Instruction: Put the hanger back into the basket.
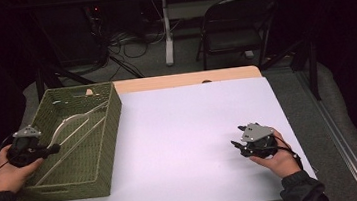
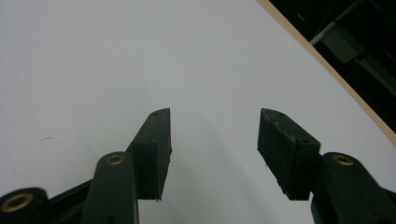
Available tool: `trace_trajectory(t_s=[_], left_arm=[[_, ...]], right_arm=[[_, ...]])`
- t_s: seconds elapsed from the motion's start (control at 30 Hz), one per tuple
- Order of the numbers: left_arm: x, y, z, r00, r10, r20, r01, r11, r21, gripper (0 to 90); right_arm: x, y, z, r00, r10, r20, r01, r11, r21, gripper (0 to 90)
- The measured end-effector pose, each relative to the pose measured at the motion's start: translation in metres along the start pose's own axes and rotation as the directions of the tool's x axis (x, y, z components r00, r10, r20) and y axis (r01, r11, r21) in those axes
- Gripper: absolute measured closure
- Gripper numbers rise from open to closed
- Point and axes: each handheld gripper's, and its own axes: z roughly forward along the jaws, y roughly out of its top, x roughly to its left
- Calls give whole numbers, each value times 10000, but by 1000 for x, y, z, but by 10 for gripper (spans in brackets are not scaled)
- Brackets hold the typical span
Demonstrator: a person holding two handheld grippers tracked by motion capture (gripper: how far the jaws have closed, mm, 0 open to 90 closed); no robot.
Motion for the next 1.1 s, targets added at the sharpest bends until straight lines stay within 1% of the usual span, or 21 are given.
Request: trace_trajectory(t_s=[0.03,0.07,0.1,0.2,0.23,0.27,0.3,0.33,0.37,0.43,0.47,0.53,0.63,0.73,0.77,0.8,0.83,0.87,0.93,1.03,1.1], left_arm=[[0,-1,2,10000,-34,-24,34,9999,161,867],[0,-1,3,10000,-9,-53,11,9995,320,867],[0,-1,5,9999,43,-130,-37,9989,468,866],[-2,-1,8,9998,148,-154,-135,9966,817,866],[-2,-1,9,9997,170,-164,-154,9957,913,865],[-2,-1,9,9997,178,-172,-161,9955,937,865],[-2,-1,10,9998,143,-147,-128,9952,966,865],[-2,-1,10,9998,125,-133,-112,9950,990,865],[-1,-1,11,9999,95,-94,-84,9943,1066,864],[-2,-1,12,9998,136,-136,-119,9931,1167,864],[-2,-1,12,9998,160,-155,-141,9932,1159,863],[-2,-1,11,9997,179,-154,-160,9932,1151,863],[-3,-1,10,9998,153,-93,-143,9952,967,848],[-4,0,6,9999,117,-33,-115,9975,699,784],[-5,0,5,9997,231,-84,-225,9977,633,745],[-6,0,5,9995,308,-81,-302,9978,594,745],[-7,1,4,9993,375,-88,-370,9980,505,711],[-8,1,2,9988,472,-115,-466,9978,463,672],[-10,3,-1,9983,553,-201,-545,9978,367,598],[-13,6,-9,9971,628,-428,-631,9980,-46,513],[-15,9,-16,9963,640,-576,-655,9975,-254,472]], right_arm=[[0,0,0,10000,-5,4,5,10000,-2,443],[0,0,1,10000,28,-6,-28,9999,-119,443],[1,0,1,10000,18,-12,-18,10000,-76,443],[0,0,1,10000,-42,5,42,10000,-37,443],[1,-1,3,10000,-16,39,17,9993,-367,443],[1,-1,2,10000,-40,17,40,9997,-259,443],[0,-1,1,10000,-82,-43,82,10000,-36,442],[0,-1,1,10000,-82,-43,82,10000,-36,442],[1,-1,2,10000,-56,-26,56,9999,-161,441],[1,-1,2,10000,-62,-20,62,9998,-166,441],[0,-1,2,10000,-86,-28,86,9999,-84,441],[0,-1,2,10000,-64,-14,63,9999,-160,441],[0,-1,1,10000,-50,-18,49,9999,-150,441],[0,-1,1,10000,-61,-2,61,10000,9,441],[0,-1,1,10000,-73,-13,73,10000,33,440],[0,-1,1,10000,-73,-13,73,10000,33,440],[0,-1,1,10000,-72,-15,72,10000,25,440],[0,-2,2,10000,-37,-29,37,9999,-118,439],[1,-2,2,10000,-14,-36,13,9999,-106,439],[1,-2,2,10000,-66,-6,66,9999,-105,438],[1,-2,2,10000,-61,-11,60,9999,-100,438]])
